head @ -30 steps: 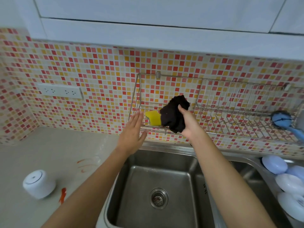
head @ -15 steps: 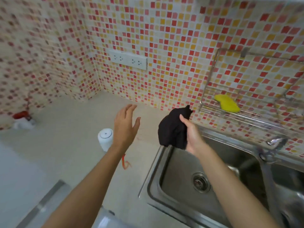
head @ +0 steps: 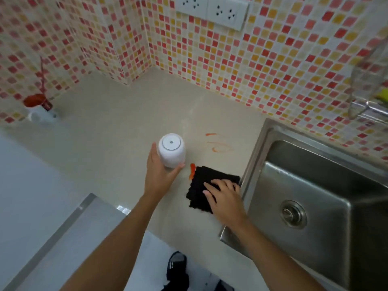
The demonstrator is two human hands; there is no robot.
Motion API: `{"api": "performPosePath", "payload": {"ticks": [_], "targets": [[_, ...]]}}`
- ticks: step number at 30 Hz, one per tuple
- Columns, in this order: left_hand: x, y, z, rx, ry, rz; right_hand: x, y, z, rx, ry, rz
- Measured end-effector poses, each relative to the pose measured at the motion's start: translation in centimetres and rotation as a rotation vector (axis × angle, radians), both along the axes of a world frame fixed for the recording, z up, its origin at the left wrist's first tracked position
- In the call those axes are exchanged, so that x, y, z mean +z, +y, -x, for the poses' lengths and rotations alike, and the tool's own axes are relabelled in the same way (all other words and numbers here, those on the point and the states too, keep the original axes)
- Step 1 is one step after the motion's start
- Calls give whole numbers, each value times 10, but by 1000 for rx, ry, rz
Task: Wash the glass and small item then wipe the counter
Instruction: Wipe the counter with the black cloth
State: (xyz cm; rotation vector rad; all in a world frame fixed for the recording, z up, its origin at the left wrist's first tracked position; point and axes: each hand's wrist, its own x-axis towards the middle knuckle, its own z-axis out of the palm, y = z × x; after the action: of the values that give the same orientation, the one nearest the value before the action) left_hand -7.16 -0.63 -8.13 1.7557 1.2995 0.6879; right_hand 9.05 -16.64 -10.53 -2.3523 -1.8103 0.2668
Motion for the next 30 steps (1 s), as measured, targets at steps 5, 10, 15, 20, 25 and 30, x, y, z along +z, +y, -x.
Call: {"api": "performPosePath", "payload": {"ticks": [5, 10, 15, 20, 25, 30], "targets": [[-13, 11, -4, 7, -72, 24, -18, 15, 3, 112, -124, 65], [-22, 23, -16, 9, -112, 39, -25, 36, 9, 115, -164, 134], [-22, 32, -20, -1, -107, 22, -31, 85, -33, -137, -154, 135], [-22, 35, -17, -6, -113, 18, -33, 91, -53, -321, -100, 132], [-25, 35, -17, 47, -142, 4, -31, 34, 23, -299, -39, 104], [-28, 40, -15, 112, -163, -28, -29, 32, 42, -212, -91, 127]]}}
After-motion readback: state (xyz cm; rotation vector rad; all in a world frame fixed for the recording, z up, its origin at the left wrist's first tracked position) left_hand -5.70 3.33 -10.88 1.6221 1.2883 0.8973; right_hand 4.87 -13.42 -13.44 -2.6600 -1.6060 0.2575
